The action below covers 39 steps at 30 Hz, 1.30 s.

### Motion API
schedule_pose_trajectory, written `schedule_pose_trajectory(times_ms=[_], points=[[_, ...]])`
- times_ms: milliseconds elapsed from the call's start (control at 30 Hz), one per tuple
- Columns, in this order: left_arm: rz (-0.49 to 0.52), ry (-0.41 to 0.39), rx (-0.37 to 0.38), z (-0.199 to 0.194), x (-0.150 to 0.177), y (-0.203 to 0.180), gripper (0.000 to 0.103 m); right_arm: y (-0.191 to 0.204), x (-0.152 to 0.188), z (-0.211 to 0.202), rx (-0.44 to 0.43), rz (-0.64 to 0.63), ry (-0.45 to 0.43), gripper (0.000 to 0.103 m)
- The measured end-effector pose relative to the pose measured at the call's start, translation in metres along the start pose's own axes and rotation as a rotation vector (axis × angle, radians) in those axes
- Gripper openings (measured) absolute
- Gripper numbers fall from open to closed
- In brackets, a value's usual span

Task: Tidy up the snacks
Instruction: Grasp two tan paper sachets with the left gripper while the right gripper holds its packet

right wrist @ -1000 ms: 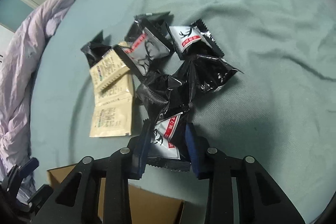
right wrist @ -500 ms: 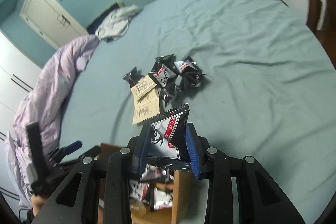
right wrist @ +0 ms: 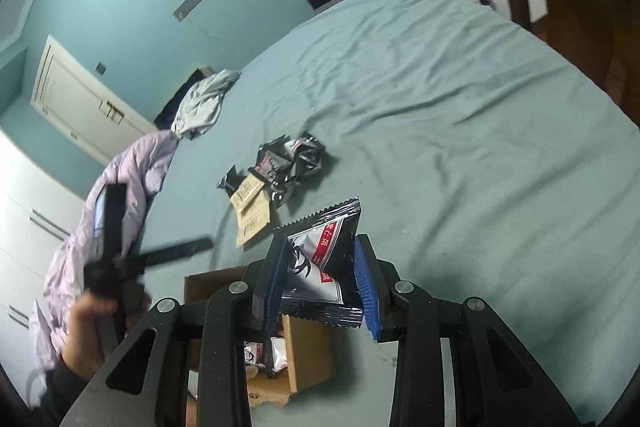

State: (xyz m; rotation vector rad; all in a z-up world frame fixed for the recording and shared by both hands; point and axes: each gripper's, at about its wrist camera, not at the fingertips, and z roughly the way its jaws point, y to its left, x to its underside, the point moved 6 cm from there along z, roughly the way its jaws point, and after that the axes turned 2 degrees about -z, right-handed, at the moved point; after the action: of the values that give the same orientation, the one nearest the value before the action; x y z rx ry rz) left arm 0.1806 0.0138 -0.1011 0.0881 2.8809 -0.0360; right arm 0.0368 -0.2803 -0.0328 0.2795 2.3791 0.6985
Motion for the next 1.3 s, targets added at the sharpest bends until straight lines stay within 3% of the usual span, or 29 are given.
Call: schedule_pose_trajectory(times_ms=[133,367,400,500,700,933,1067,1300], points=[[-0.034,0.131,0.023,0.038,-0.024,-0.013,0.082,0.008,-0.003,0.018,0.041,-0.069,0.016,0.032],[-0.070,0.291,0.001,0.094,-0.032,-0.022,0.086,0.009,-0.011,0.033,0.004,-0.054,0.053,0.032],[-0.076,0.290,0.007,0.097,-0.033,-0.023,0.095,0.007,-0.011,0.032,0.000,-0.051,0.056,0.032],[-0.108,0.285,0.020,0.103,-0.037,-0.026,0.103,0.006,-0.013,0.033,-0.009,-0.047,0.060,0.032],[-0.157,0.320,-0.035,0.113,-0.044,-0.031,0.103,0.006,-0.012,0.040,-0.039,-0.041,0.075,0.032],[-0.181,0.289,-0.021,0.112,-0.052,-0.030,0.100,0.000,-0.014,0.047,-0.018,-0.020,0.091,0.032],[-0.182,0.202,-0.007,0.091,-0.043,-0.013,0.073,0.001,-0.014,0.048,-0.008,-0.019,0.082,0.032],[-0.245,0.111,0.053,0.042,-0.021,0.015,0.070,0.010,-0.010,0.042,0.007,-0.055,0.048,0.032]])
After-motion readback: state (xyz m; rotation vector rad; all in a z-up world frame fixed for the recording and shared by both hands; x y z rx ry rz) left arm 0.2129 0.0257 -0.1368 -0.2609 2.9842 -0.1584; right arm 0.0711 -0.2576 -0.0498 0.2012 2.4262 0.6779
